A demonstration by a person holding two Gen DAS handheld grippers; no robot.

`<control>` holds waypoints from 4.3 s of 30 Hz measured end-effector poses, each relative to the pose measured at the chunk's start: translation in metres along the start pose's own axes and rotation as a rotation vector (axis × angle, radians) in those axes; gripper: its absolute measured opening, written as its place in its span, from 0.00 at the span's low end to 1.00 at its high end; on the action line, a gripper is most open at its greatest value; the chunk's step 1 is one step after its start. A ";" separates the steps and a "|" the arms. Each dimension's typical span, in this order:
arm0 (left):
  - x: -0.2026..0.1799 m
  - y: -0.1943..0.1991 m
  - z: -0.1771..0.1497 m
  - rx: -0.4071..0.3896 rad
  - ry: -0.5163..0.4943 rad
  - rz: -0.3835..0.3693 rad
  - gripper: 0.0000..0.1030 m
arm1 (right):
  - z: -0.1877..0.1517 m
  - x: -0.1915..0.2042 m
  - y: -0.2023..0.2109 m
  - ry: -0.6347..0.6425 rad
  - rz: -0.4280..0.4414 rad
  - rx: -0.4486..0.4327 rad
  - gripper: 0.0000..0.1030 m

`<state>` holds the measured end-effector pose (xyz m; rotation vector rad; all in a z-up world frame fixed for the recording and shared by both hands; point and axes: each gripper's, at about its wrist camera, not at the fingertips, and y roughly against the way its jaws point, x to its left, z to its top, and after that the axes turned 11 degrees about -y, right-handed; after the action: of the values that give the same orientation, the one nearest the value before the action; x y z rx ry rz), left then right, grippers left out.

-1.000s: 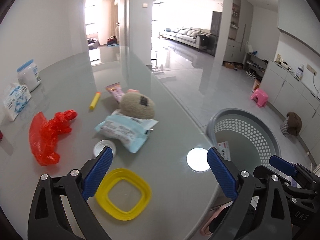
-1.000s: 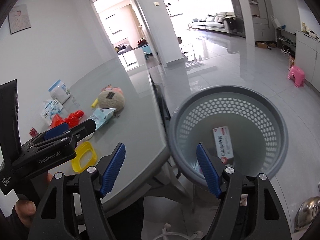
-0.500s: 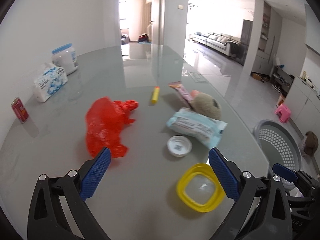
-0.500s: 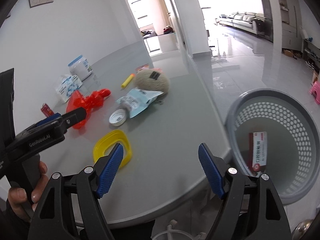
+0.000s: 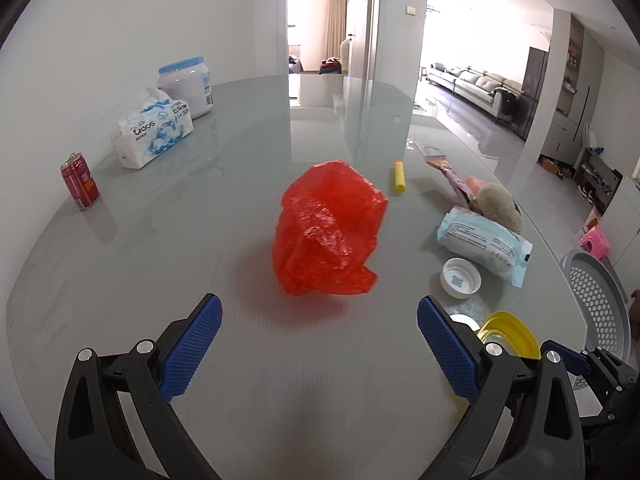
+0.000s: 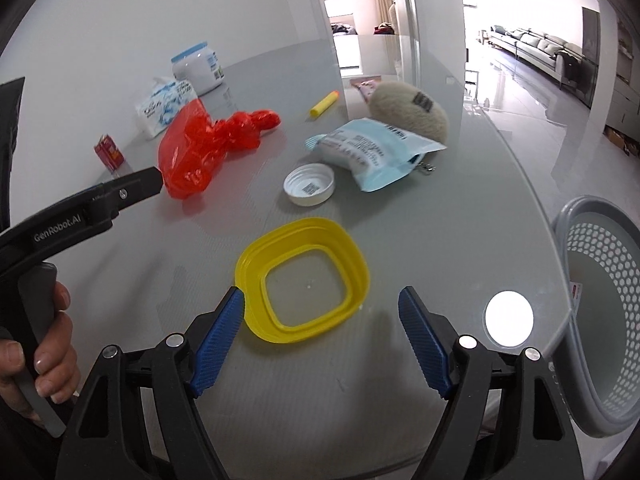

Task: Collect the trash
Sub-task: 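Grasp the yellow lid with the right gripper while the left gripper grasps the red bag, then carry the red bag and yellow lid over the grey basket, then open the left gripper to drop the red bag while the right gripper releases the yellow lid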

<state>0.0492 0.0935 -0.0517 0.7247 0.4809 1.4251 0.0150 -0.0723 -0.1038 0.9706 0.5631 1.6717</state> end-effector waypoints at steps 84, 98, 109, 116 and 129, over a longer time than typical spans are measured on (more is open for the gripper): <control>-0.232 0.041 0.044 -0.153 -0.386 -0.491 0.15 | -0.060 -0.173 0.162 -0.432 -0.288 -0.376 0.70; -0.314 -0.003 0.035 -0.039 -0.520 -0.544 0.15 | -0.067 -0.233 0.156 -0.558 -0.330 -0.374 0.70; -0.352 -0.029 0.034 0.035 -0.556 -0.544 0.15 | -0.050 -0.253 0.132 -0.567 -0.314 -0.329 0.70; -0.359 -0.045 0.035 0.066 -0.561 -0.529 0.15 | -0.041 -0.265 0.118 -0.575 -0.302 -0.299 0.70; -0.370 -0.053 0.039 0.093 -0.552 -0.521 0.20 | -0.027 -0.275 0.103 -0.572 -0.321 -0.274 0.70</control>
<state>0.0735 -0.2772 -0.1059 0.9459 0.2715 0.6799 -0.0383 -0.3617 -0.1278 1.0334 0.0918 1.0810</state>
